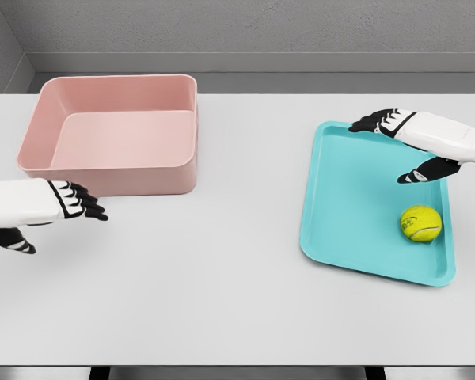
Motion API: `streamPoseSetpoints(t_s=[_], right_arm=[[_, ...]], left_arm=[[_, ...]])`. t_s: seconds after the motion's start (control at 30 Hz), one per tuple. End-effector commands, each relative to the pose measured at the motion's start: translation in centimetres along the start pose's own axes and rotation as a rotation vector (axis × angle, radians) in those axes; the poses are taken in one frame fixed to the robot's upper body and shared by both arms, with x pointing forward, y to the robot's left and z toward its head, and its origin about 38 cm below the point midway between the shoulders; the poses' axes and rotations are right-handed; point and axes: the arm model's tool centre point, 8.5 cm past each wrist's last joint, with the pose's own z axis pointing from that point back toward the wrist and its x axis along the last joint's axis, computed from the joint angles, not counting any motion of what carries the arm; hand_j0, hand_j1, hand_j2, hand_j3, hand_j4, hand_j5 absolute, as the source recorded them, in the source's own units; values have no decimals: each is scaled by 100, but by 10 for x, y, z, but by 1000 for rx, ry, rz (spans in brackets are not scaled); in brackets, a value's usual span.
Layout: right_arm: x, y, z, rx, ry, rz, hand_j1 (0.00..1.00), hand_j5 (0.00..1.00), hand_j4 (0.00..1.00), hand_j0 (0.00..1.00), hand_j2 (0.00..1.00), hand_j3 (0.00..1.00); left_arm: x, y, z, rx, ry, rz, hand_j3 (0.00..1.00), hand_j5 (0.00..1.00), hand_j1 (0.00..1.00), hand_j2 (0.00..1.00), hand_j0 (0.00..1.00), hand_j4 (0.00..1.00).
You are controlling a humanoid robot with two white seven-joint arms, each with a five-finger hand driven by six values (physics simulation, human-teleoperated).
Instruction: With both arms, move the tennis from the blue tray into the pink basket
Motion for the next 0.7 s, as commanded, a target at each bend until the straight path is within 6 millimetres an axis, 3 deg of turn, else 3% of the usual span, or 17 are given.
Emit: streamPoseSetpoints(t_s=[0.0, 0.13, 0.23, 0.3, 0.43, 0.67], right_arm=[[0, -1, 1, -5, 1, -4, 100, 100, 100, 100, 100, 100], [-1, -1, 3, 10, 6, 1, 100, 100, 100, 100, 100, 100], [-8, -5, 21, 22, 51, 15, 100, 100, 100, 100, 100, 100], [-16, 8, 27, 42, 79, -14, 100, 100, 100, 100, 100, 100], [-15, 12, 27, 57, 77, -19, 100, 100, 100, 100, 100, 100], [-18, 21, 37, 85, 98, -31, 100, 100, 100, 100, 100, 100]], left_arm=[[0, -1, 0, -4, -1, 6, 100, 100, 100, 100, 100, 100], [0, -1, -1, -1, -2, 6, 100, 100, 100, 100, 100, 100], [0, -2, -1, -6, -2, 8, 100, 100, 100, 100, 100, 100], [0, 0, -1, 0, -2, 5, 100, 100, 100, 100, 100, 100], [-1, 20, -2, 51, -2, -32, 100, 100, 100, 100, 100, 100], [5, 21, -18, 86, -42, -22, 100, 100, 100, 100, 100, 100]])
